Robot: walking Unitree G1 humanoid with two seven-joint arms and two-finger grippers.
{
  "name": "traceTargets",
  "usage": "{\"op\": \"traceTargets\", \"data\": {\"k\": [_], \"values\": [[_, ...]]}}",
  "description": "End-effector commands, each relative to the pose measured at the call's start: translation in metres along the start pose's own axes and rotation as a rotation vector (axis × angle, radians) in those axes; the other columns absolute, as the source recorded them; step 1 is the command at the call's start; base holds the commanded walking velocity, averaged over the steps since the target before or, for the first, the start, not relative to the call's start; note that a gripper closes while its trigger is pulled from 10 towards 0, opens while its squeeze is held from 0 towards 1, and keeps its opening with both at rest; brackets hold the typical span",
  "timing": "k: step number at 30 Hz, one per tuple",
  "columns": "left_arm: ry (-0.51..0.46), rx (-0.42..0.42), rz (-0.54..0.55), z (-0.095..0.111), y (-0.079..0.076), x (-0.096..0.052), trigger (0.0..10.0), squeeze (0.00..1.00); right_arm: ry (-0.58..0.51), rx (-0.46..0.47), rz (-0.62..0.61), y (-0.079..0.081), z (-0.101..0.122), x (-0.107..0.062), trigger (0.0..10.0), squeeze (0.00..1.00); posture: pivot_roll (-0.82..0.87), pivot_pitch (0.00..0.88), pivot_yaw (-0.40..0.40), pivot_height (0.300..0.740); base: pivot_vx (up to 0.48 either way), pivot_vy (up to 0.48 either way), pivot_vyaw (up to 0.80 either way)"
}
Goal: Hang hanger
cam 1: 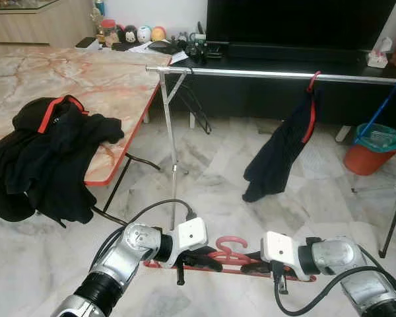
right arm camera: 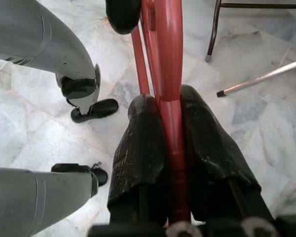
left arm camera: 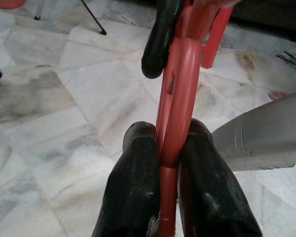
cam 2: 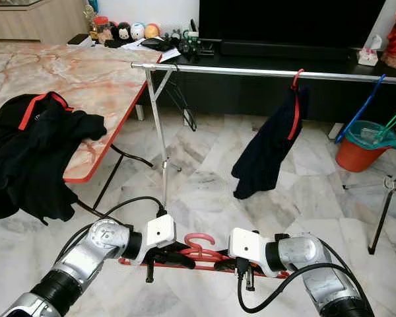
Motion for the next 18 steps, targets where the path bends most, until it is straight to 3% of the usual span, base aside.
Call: {"op": "traceTargets", "data": {"k": [1,4,5,6,7,8,9,18], "values": [[0.009,0.015,0.008,0.002,0.003,-0.001,0.0,0.0,-0.02,-0.008,-0.024,-0.005,0.005,-0.003,10.0,0.0,-0.07,0.0,-0.01,0.74,0.0,0.0,0.0],[0.009,0.02,0.008,0.002,0.003,-0.002,0.0,0.0,-0.037,0.004,-0.024,-0.005,0.007,-0.003,10.0,0.0,-0.07,0.0,-0.011,0.74,0.0,0.0,0.0],[0.009,0.021,0.008,0.002,0.003,-0.002,0.0,0.0,-0.044,0.013,-0.021,-0.004,0.007,-0.002,10.0,0.1,-0.07,0.0,-0.011,0.74,0.0,0.0,0.0],[0.009,0.021,0.008,0.002,0.003,-0.002,0.0,0.0,-0.044,0.013,-0.021,-0.004,0.007,-0.002,10.0,0.1,-0.07,0.0,-0.011,0.74,0.0,0.0,0.0],[0.01,0.022,0.008,0.002,0.004,-0.002,0.0,0.0,-0.05,0.021,-0.018,-0.004,0.008,-0.002,10.0,0.62,-0.07,0.0,-0.012,0.74,0.0,0.0,0.0],[0.011,0.023,0.008,0.002,0.004,-0.002,0.0,0.0,-0.053,0.025,-0.016,-0.004,0.008,-0.002,10.0,0.62,-0.07,0.0,-0.012,0.74,0.0,0.0,0.0],[0.013,0.026,0.007,0.001,0.004,-0.002,0.0,0.0,-0.056,0.031,-0.005,-0.002,0.008,-0.002,10.0,1.0,-0.07,0.0,-0.012,0.74,0.0,0.0,0.0],[0.108,0.124,0.006,-0.014,0.003,-0.004,0.0,0.0,-0.046,0.047,0.064,0.008,0.003,-0.002,10.0,1.0,-0.07,0.0,-0.014,0.74,0.0,0.0,0.0]]}}
Point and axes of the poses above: a point about 5 cm out from each wrist's last joint towards the gripper, its own x axis pointing out of the wrist towards the gripper, its own z axis along the axis of the wrist's last joint, y = z × x, the point moved 6 cm from there along x, pointing out of the wrist towards the gripper, and after that the axes turned 4 degrees about x, right-handed, at the moved point
